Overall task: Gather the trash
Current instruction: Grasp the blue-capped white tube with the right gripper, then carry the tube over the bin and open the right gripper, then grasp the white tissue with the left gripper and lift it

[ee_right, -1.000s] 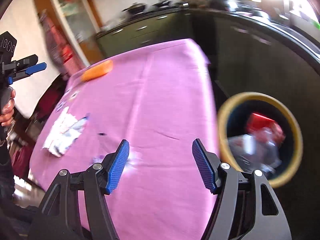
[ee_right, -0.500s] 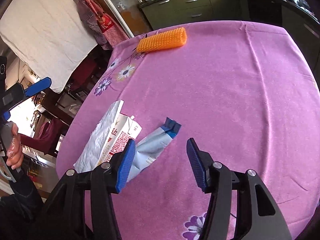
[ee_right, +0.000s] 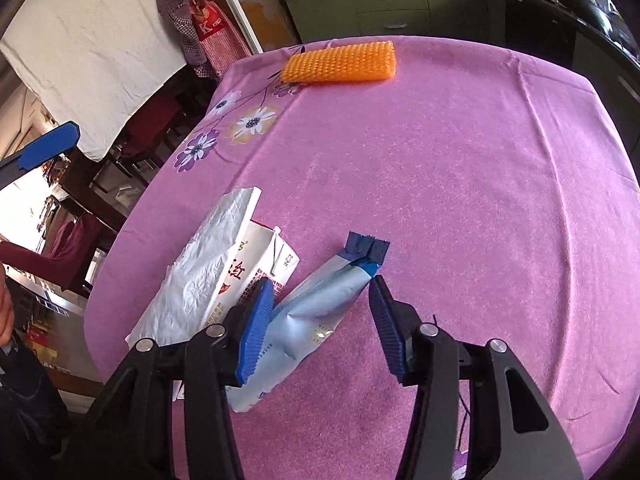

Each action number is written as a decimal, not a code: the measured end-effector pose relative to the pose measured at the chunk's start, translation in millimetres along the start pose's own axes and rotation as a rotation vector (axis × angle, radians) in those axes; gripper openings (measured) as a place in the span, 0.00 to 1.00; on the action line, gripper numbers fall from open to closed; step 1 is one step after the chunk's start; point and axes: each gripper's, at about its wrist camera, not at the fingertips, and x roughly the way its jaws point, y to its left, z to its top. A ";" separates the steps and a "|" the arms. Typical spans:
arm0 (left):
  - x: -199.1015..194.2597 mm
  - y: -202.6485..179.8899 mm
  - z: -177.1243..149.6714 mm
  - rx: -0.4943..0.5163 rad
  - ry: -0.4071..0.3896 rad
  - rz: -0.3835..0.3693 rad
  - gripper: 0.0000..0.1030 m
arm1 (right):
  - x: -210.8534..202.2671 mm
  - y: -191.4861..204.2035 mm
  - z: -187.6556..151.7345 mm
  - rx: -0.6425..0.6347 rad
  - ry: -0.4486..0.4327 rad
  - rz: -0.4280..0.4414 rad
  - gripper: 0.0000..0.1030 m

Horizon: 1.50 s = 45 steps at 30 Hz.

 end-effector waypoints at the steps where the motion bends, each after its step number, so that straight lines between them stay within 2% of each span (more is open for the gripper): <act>1: -0.1 0.2 -0.5 -0.001 0.000 0.000 0.92 | 0.2 0.5 0.5 -0.001 -0.004 0.002 0.37; 2: -0.1 0.4 -1.0 -0.002 0.002 -0.001 0.92 | -0.3 0.5 1.0 0.000 -0.011 0.003 0.34; 4: 0.6 1.4 -2.0 0.001 0.004 -0.001 0.92 | -3.3 0.7 2.1 -0.001 -0.026 0.007 0.20; 6: 0.9 2.0 -2.6 0.002 0.006 0.000 0.92 | -9.2 0.7 2.7 0.000 -0.043 0.009 0.18; 13: 1.1 2.3 -2.9 0.002 0.010 -0.001 0.92 | -34.9 -4.5 3.4 -0.003 -0.106 -0.014 0.16; 19: 3.1 -2.2 -1.9 0.022 0.022 0.004 0.92 | -80.3 -29.7 -4.8 0.037 -0.191 -0.040 0.16; 23: 6.0 -7.9 -1.3 0.032 0.032 0.001 0.92 | -129.5 -74.2 -16.4 0.117 -0.277 -0.125 0.16; 28: 13.5 -17.0 -1.8 0.047 0.049 -0.007 0.92 | -177.9 -159.0 -37.6 0.262 -0.317 -0.314 0.16; 30: 16.8 -21.3 -2.0 0.053 0.056 -0.011 0.92 | -188.2 -204.3 -50.2 0.338 -0.299 -0.405 0.16; 33: 21.6 -26.9 -0.7 0.058 0.066 -0.013 0.92 | -188.2 -259.2 -67.0 0.424 -0.253 -0.494 0.16; 38: 27.7 -34.4 0.8 0.067 0.083 -0.010 0.92 | -176.4 -309.1 -83.1 0.464 -0.203 -0.558 0.16; 41: 30.4 -39.7 1.5 0.075 0.096 -0.008 0.92 | -168.7 -325.4 -84.8 0.475 -0.181 -0.603 0.26; 42: 30.6 -40.7 1.4 0.078 0.098 -0.007 0.92 | -169.2 -329.3 -85.8 0.486 -0.190 -0.610 0.36; 45: 30.9 -40.8 -0.1 0.080 0.107 -0.005 0.92 | -175.8 -327.9 -92.0 0.498 -0.226 -0.627 0.41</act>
